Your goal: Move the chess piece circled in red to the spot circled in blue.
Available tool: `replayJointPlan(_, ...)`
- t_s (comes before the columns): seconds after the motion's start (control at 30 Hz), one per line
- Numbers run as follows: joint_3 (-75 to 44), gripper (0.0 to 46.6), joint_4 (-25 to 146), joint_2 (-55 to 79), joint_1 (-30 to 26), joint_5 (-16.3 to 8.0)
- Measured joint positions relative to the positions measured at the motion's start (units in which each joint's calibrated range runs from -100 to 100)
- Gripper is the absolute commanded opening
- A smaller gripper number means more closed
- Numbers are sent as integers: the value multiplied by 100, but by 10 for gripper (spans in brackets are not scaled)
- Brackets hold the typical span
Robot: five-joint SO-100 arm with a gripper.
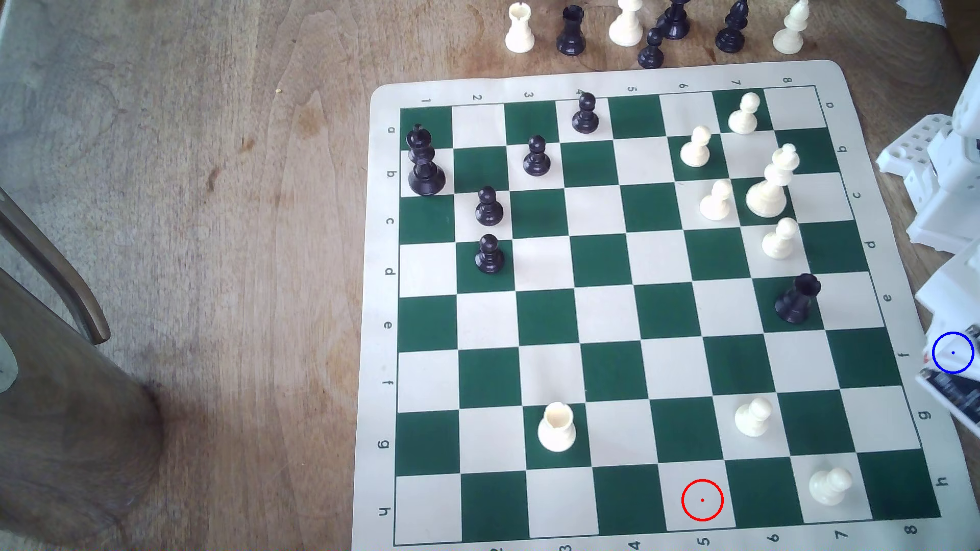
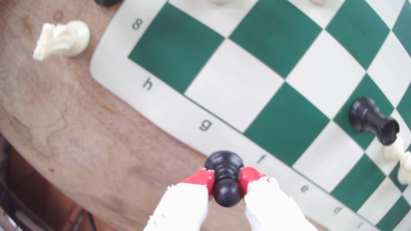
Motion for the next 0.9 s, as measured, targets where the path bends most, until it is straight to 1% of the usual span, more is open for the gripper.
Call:
replayJointPlan(0.2, 587, 2, -120, -411, -347, -132)
replayJointPlan(0.47, 985, 2, -271, -503, -649, -137)
replayJointPlan(0.9, 1347, 2, -446, -670, -649, -103)
